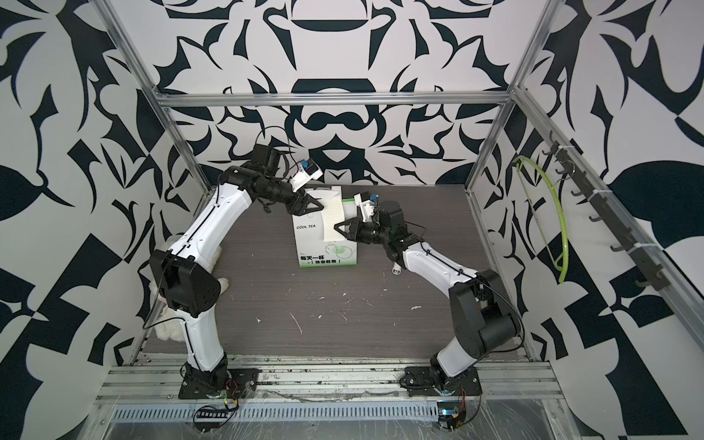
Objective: Staple the receipts to the bags
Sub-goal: Hold the receipt from the takeout bag.
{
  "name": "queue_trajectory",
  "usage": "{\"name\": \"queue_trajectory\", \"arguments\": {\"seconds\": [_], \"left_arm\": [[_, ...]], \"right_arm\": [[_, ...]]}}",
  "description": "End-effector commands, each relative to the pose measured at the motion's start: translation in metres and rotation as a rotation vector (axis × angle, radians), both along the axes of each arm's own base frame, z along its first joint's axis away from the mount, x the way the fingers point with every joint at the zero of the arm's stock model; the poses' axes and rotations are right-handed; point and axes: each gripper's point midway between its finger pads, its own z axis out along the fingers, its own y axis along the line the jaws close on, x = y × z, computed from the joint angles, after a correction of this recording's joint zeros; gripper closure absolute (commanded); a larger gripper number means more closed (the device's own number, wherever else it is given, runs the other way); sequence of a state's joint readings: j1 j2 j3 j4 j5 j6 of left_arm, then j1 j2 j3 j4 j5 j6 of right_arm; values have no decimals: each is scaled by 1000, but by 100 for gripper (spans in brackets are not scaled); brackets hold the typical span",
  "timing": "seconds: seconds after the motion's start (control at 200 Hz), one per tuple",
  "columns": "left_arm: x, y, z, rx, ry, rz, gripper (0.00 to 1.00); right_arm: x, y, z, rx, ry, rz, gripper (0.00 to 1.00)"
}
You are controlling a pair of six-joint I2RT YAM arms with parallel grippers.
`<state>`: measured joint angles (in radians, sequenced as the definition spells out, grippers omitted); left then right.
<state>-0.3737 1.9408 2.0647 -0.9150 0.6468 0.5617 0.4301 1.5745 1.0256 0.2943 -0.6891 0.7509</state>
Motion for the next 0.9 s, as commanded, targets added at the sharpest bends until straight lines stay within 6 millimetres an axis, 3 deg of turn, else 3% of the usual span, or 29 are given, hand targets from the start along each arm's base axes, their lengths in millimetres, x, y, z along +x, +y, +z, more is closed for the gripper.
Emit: {"name": "queue_trajectory", "arguments": {"seconds": [0.0,0.605,0.895], "left_arm": [[1,-2,4,-6,12,3,46],[-1,-15,-25,82,29,2,54],[1,-18,-25,87,46,25,57]], "right_arm": [[-2,0,7,16,-19,-11,100],[-8,5,17,42,-77,34,100],[-8,2,-1,10,-31,17,100]]}}
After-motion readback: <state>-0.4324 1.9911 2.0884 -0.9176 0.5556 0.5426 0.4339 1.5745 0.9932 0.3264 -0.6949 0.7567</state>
